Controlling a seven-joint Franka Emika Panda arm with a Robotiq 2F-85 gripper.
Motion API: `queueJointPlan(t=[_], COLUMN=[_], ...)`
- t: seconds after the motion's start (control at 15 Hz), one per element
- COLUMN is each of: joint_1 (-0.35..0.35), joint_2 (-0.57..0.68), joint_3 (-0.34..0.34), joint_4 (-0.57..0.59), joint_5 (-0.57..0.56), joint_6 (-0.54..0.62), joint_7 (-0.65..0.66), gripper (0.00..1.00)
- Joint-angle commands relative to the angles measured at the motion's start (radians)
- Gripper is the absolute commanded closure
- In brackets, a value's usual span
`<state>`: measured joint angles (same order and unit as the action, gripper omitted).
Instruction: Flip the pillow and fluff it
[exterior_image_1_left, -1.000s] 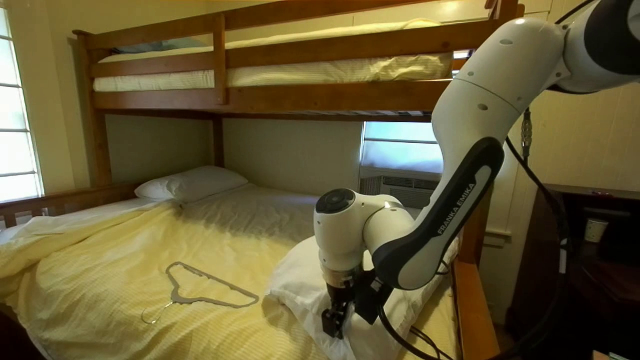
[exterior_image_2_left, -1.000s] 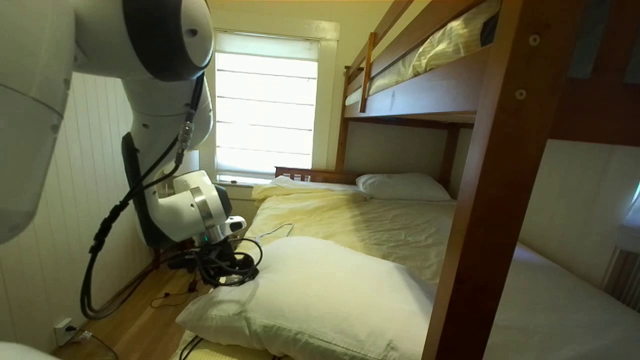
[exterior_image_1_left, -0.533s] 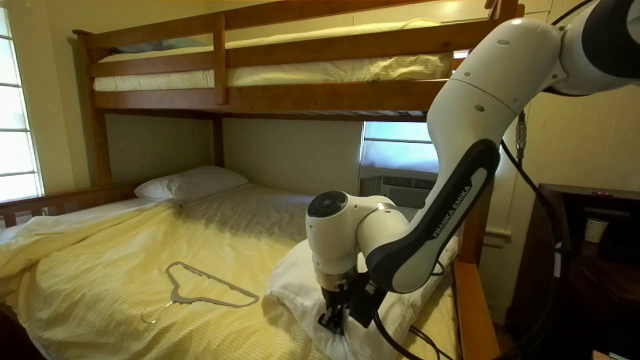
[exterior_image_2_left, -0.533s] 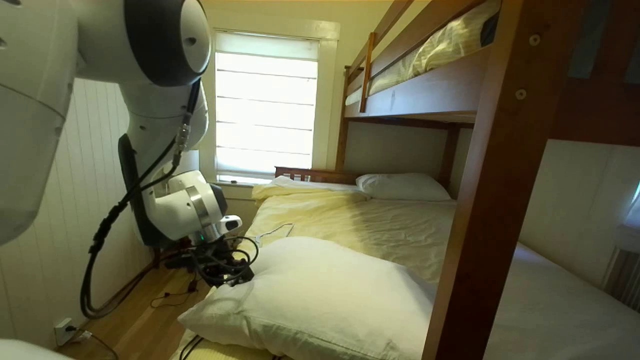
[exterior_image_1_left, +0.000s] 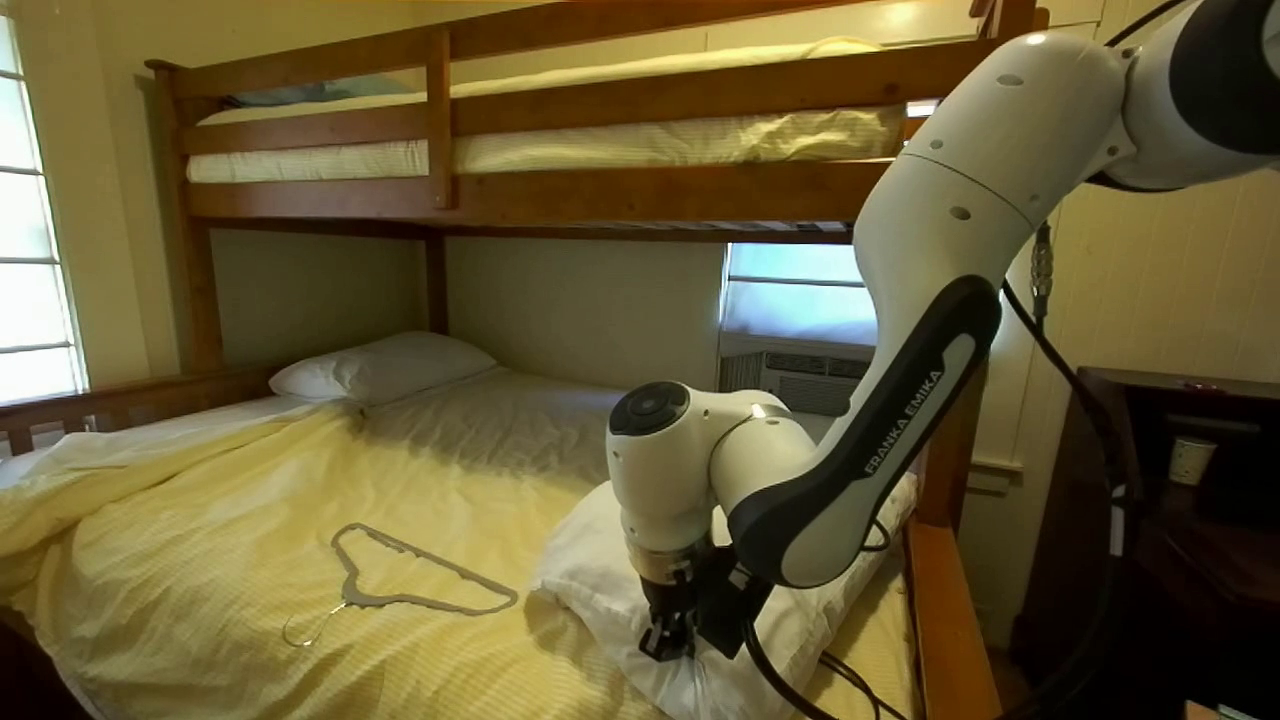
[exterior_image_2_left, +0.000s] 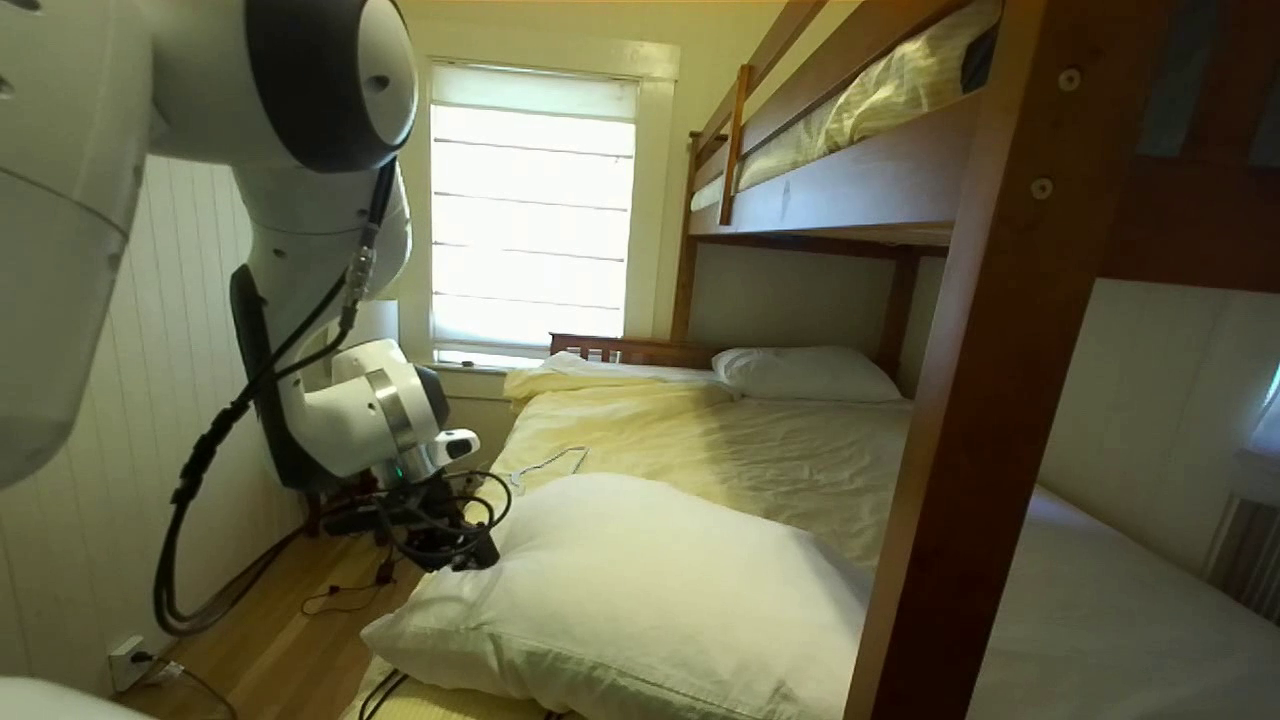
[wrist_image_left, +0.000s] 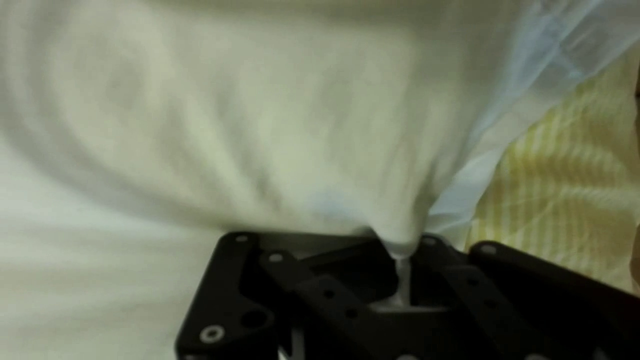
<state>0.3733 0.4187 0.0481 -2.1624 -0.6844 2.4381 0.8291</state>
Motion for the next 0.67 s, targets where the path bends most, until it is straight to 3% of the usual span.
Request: queueJointPlan(t=[0.0, 0.6], joint_1=[-0.015, -0.080], joint_2=[-0.009, -0.251], joint_3=[0.010, 0.038], joint_4=[0.011, 0.034], joint_5=[0.055, 0.351], joint_6=[-0.044, -0.100], joint_7=[-0.016, -0.163], gripper=[1.00, 1.00])
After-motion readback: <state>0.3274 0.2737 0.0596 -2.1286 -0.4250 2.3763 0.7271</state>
